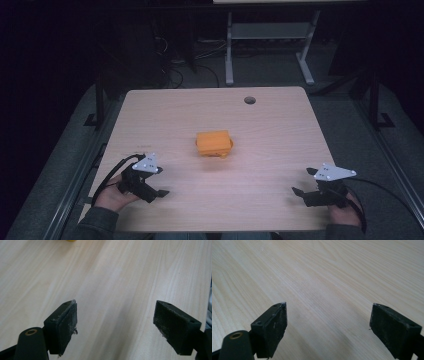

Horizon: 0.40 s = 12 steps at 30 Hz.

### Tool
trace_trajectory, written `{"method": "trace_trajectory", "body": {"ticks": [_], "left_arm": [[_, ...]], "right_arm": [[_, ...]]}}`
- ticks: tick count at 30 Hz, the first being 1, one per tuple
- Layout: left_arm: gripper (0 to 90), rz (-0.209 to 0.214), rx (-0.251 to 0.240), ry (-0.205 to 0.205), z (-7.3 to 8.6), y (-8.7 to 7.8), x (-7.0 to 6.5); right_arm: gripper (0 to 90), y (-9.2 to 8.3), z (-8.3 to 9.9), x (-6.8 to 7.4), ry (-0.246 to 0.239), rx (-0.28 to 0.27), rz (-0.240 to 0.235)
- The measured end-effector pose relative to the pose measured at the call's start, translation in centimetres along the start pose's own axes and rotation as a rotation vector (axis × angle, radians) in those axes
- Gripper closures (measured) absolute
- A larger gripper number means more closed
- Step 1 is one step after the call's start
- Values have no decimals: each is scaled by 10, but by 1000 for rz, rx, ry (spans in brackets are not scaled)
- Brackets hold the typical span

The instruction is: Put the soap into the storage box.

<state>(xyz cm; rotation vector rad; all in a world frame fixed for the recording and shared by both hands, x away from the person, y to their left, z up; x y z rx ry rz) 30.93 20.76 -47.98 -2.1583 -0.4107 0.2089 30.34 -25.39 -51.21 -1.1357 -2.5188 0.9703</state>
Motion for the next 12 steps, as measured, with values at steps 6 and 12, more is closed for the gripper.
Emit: {"method": "trace_trajectory", "body": {"ticks": [6,12], "left_arm": [[189,-6,3,-8,10,5,-6],[187,-5,10,-10,20,8,-12]], "right_arm": [[139,-1,-1,3,-7,1,0],[139,-4,-2,5,-16,-5,6]]}}
Point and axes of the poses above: each handheld gripper's, and its own axes: y roughly forward along the jaws, z roughly out of its underside, x roughly to its left, the point moved 8 cm from there along y, roughly forward along the jaws
